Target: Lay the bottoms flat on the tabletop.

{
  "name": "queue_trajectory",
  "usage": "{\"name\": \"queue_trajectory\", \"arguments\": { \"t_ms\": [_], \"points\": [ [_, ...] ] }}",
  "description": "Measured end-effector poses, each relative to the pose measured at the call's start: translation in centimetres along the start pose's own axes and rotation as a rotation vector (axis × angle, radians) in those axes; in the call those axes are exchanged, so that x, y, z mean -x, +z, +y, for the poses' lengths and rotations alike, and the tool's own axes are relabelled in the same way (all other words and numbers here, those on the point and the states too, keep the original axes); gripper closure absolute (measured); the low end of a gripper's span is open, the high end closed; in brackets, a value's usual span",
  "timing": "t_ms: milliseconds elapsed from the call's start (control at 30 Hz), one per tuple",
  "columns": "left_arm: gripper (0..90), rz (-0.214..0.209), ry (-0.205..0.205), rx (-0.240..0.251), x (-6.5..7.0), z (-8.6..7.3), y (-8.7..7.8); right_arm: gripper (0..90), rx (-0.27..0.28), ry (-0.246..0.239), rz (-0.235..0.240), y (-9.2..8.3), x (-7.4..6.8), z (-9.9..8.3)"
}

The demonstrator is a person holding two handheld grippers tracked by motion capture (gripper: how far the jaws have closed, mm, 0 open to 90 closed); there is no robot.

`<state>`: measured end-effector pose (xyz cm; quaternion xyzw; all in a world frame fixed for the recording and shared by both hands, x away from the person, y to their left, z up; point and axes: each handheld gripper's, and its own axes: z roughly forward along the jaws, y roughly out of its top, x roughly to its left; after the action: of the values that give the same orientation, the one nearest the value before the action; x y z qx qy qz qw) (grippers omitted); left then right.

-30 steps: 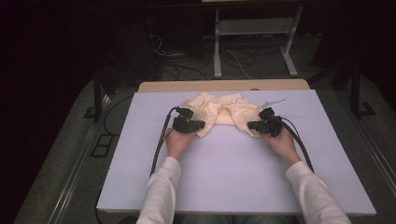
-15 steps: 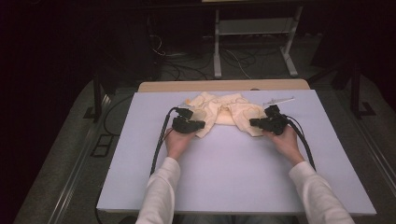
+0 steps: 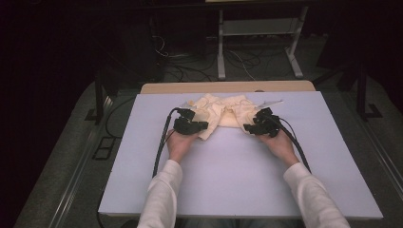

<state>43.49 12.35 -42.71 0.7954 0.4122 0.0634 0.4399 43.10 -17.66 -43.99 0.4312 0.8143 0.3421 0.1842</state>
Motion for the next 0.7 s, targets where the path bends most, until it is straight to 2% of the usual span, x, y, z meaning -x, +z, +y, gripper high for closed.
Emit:
{"name": "queue_trajectory", "arguments": {
  "t_ms": [33, 100, 233, 267, 333, 367, 400, 467, 533, 633, 700],
  "points": [
    [86.2, -0.002, -0.001, 0.002, 0.0, 0.0, -0.2, 75.6, -0.012, -0.002, 0.028, 0.0, -0.2, 0.1],
    [86.3, -0.003, -0.002, 0.007, 0.1, 0.1, -0.4, 81.1, -0.022, 0.009, 0.022, 0.1, -0.3, 0.2],
    [86.3, -0.014, 0.0, 0.01, 0.4, 0.3, -0.9, 84.4, -0.031, 0.065, 0.079, -0.3, 0.4, 0.4],
    [86.3, -0.014, 0.0, 0.01, 0.4, 0.3, -0.9, 84.4, -0.031, 0.065, 0.079, -0.3, 0.4, 0.4],
    [86.3, -0.016, 0.004, 0.01, 0.6, 0.4, -1.1, 85.0, -0.021, 0.108, 0.134, -0.9, 1.0, 0.4],
    [86.3, -0.02, 0.0, 0.012, 0.6, 0.5, -1.2, 85.0, -0.021, 0.108, 0.134, -0.9, 1.0, 0.4],
    [86.3, -0.024, -0.007, 0.014, 0.6, 0.5, -1.3, 85.2, -0.006, 0.149, 0.176, -1.5, 1.4, 0.4],
    [86.3, -0.032, -0.004, 0.007, 0.8, 0.6, -1.7, 85.2, 0.012, 0.18, 0.22, -2.1, 1.8, 0.4],
    [86.3, -0.035, -0.001, 0.003, 0.9, 0.6, -1.9, 85.3, 0.016, 0.189, 0.237, -2.4, 2.0, 0.5],
    [86.2, -0.049, 0.018, -0.014, 1.3, 0.6, -2.4, 85.3, 0.03, 0.224, 0.31, -3.8, 2.1, 0.5],
    [86.3, -0.058, 0.036, -0.021, 1.8, 0.4, -2.8, 85.2, 0.031, 0.223, 0.316, -4.2, 1.9, 0.4]
  ]
}}
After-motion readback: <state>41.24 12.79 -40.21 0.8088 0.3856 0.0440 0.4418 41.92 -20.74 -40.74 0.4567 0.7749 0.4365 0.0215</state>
